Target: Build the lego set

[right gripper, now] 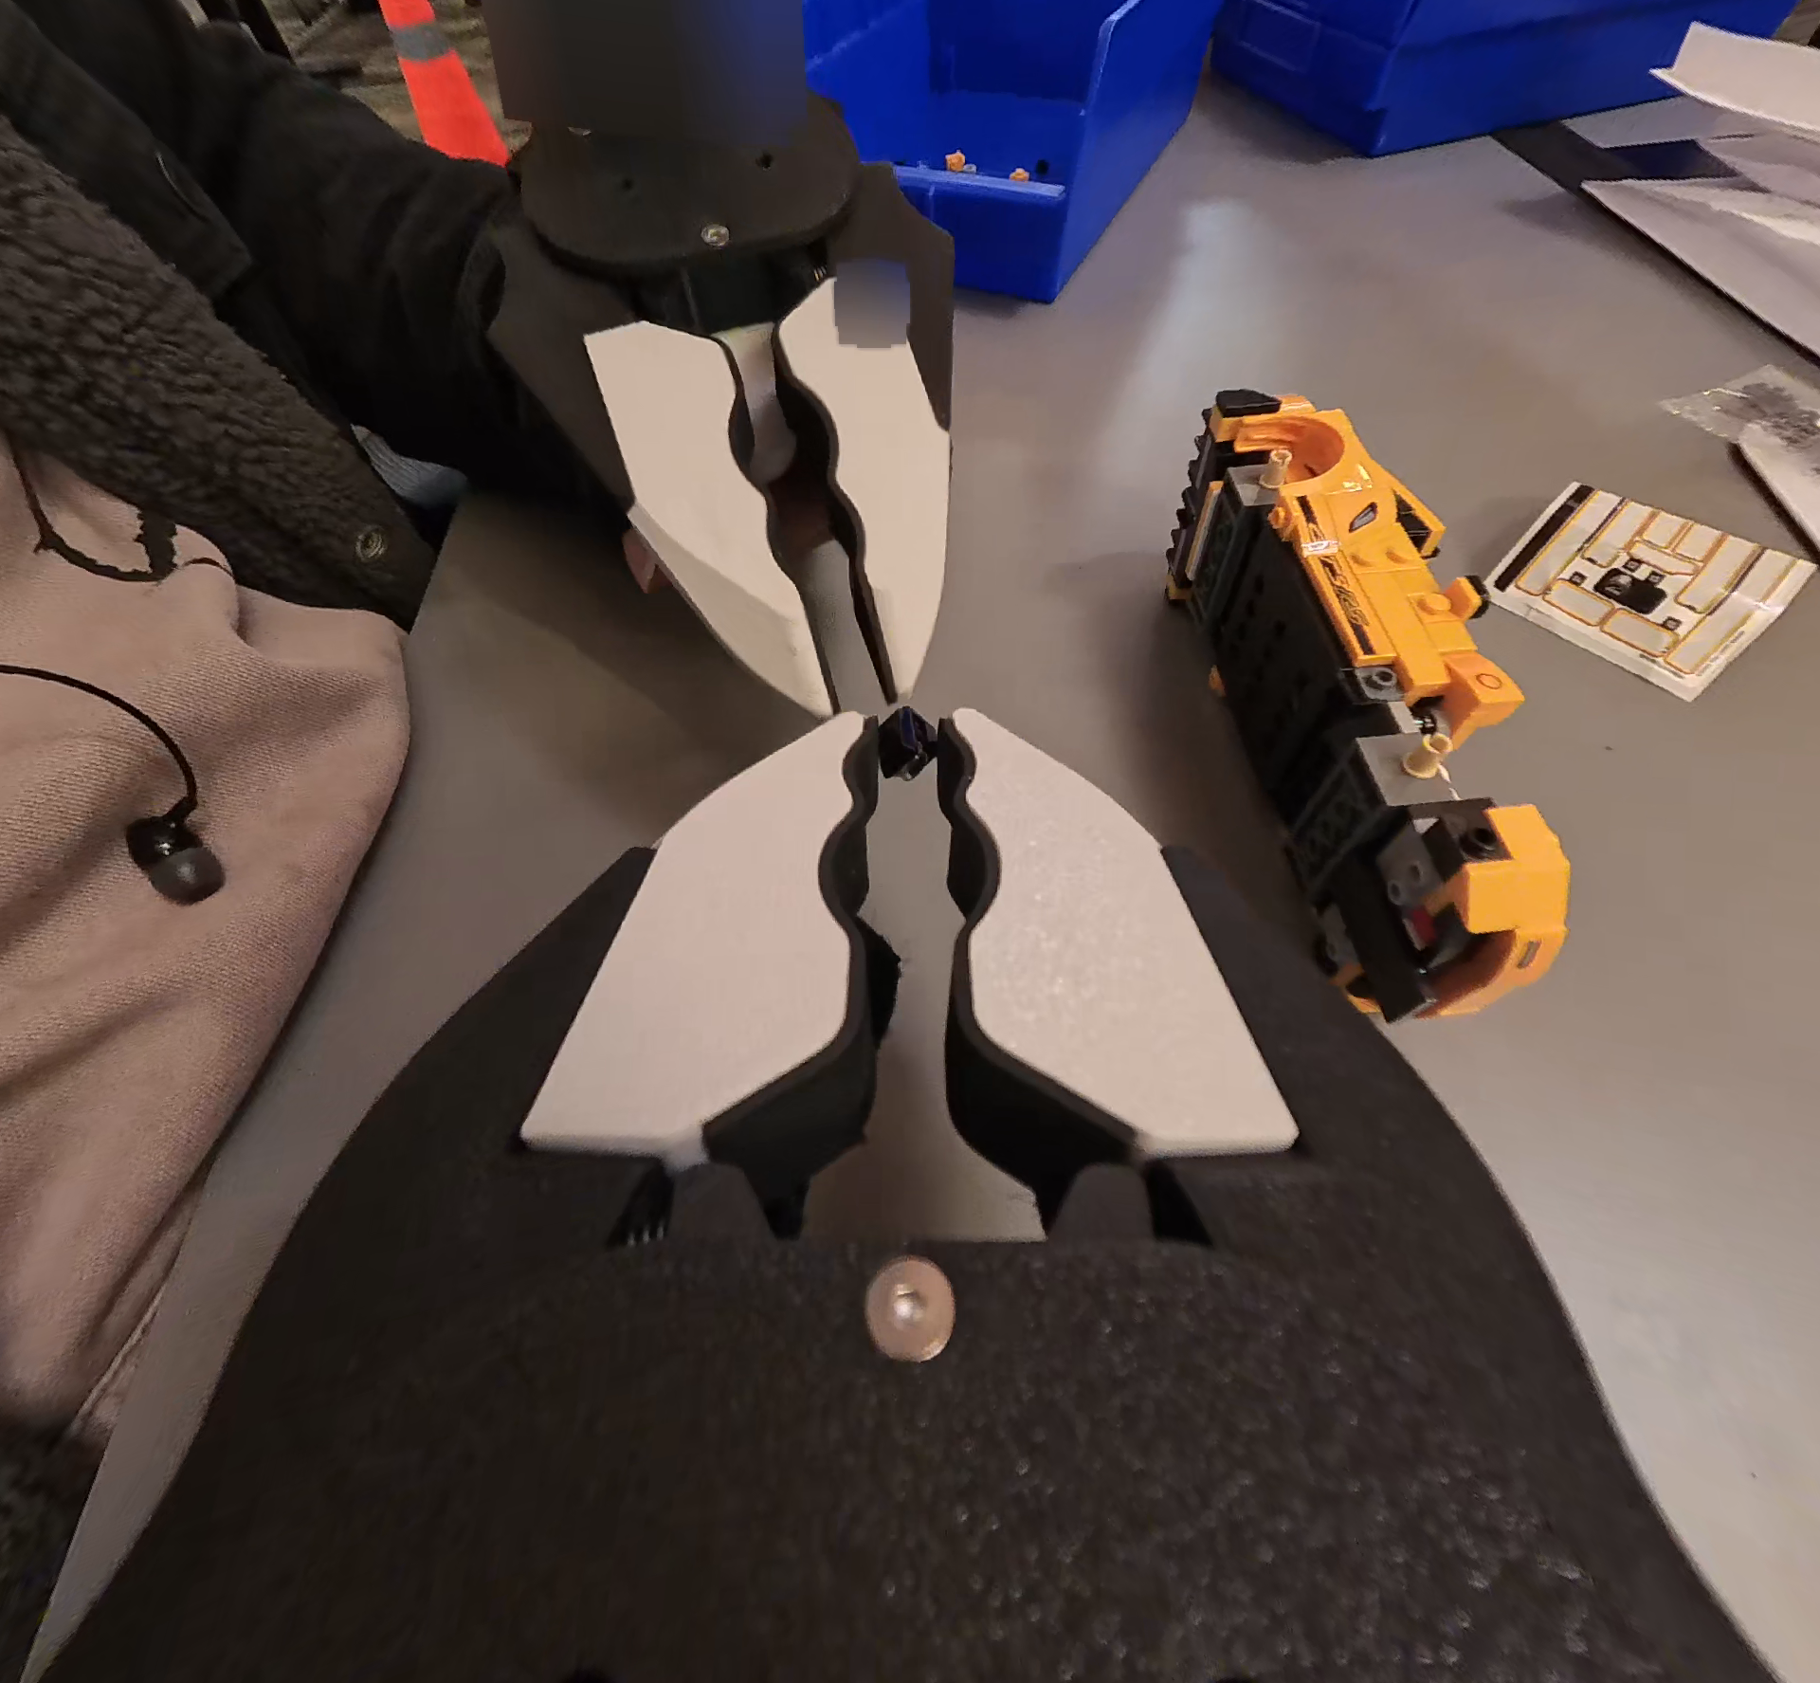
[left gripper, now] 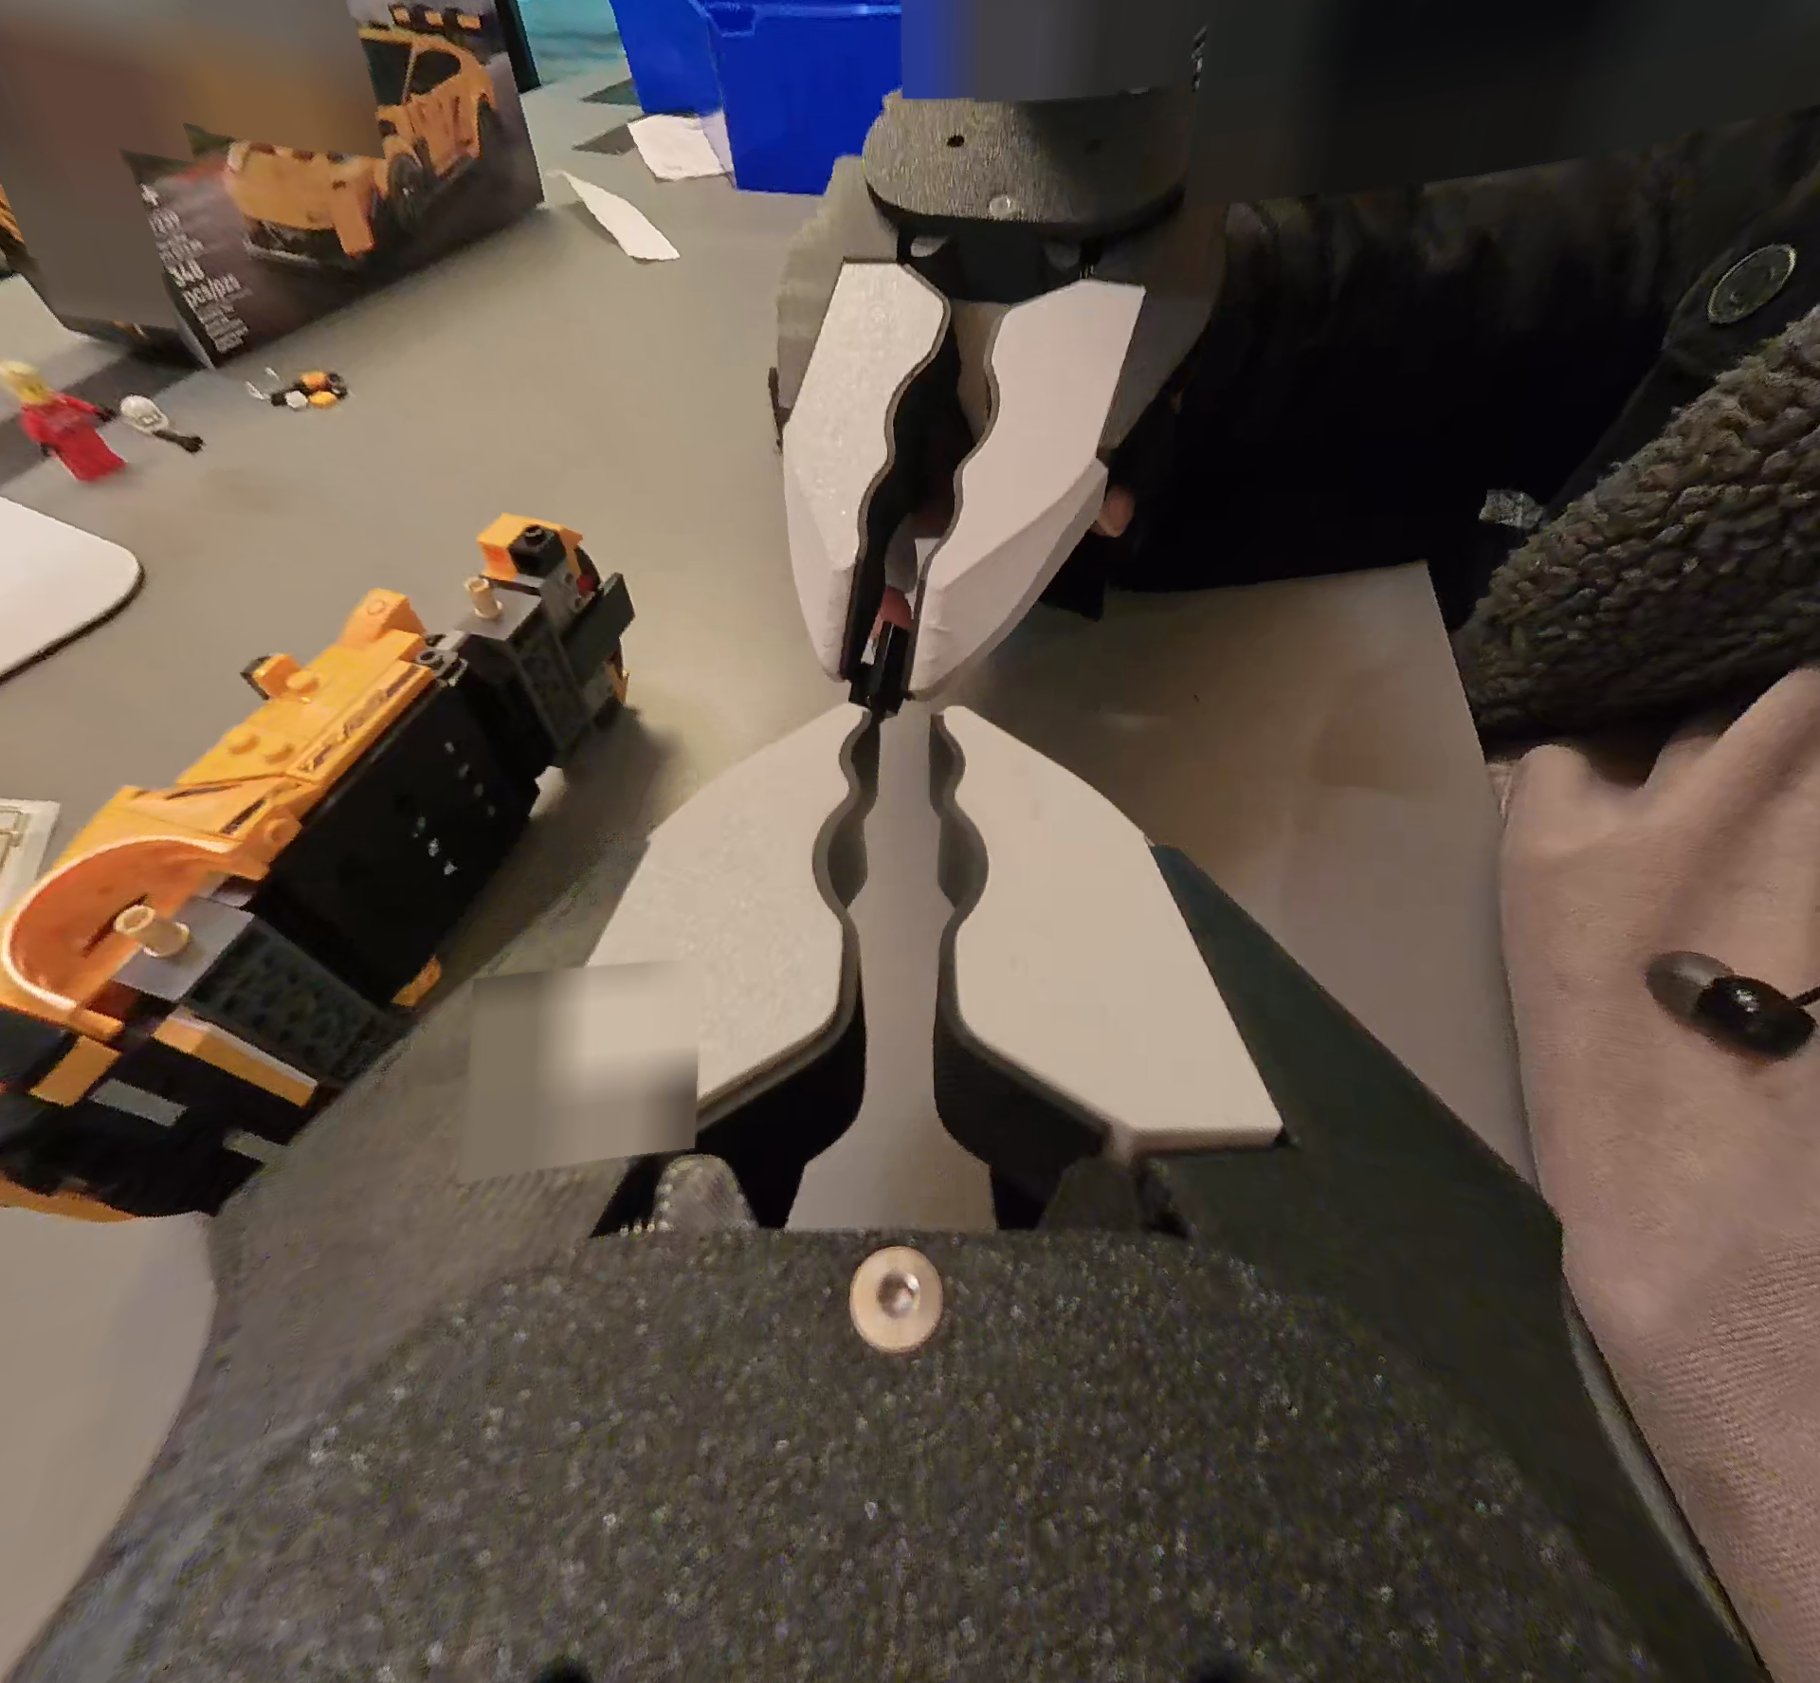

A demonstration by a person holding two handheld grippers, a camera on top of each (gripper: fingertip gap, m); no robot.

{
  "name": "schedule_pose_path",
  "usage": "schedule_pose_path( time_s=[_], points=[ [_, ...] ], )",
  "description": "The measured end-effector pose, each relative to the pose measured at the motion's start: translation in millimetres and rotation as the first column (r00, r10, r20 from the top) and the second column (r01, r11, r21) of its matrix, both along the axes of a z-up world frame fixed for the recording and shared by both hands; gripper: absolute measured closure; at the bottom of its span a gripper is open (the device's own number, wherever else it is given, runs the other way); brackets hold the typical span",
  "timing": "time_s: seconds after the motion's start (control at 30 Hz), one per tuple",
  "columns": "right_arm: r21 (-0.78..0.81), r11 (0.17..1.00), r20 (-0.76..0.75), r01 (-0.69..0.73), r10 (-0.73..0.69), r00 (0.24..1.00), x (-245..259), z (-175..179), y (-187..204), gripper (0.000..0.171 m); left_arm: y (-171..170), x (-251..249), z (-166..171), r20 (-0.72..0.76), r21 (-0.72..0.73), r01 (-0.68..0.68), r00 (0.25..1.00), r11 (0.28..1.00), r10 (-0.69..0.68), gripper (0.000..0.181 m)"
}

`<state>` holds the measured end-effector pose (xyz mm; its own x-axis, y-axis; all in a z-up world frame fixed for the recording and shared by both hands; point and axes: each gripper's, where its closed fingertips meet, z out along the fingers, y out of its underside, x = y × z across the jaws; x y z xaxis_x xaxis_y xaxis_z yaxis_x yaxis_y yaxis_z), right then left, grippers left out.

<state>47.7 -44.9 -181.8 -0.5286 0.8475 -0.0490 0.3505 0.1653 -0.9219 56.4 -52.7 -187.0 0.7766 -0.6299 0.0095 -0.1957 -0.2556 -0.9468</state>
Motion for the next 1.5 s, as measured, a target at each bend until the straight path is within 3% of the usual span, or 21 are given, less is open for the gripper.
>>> schedule_pose_path(
  time_s=[0.4, 0.87, 1.13, 1.33, 1.5],
  points=[
    [0.058, 0.996, 0.034, -0.074, 0.072, 0.997, 2, -3, -7, 0.16, 1, 5, -17, -0.025, -0.074, 0.025, 0.999, 0.997, -0.027, 0.18],
    [0.232, 0.944, 0.098, -0.235, 0.218, 0.971, -3, -15, -6, 0.16, 9, -4, -22, 0.086, -0.175, 0.016, 0.996, 0.985, -0.001, 0.17],
    [0.481, 0.817, -0.023, -0.319, 0.375, 0.927, 7, -6, -18, 0.16, -1, 4, -16, 0.177, -0.196, 0.146, 0.978, 0.97, -0.112, 0.171],
    [0.49, 0.792, -0.021, -0.365, 0.429, 0.903, 16, -4, -27, 0.16, -10, 15, -12, 0.218, -0.194, 0.237, 0.956, 0.952, -0.194, 0.173],
    [0.455, 0.817, -0.019, -0.353, 0.405, 0.914, 14, -4, -26, 0.16, -10, 14, -11, 0.223, -0.197, 0.232, 0.957, 0.953, -0.187, 0.174]
  ],
)
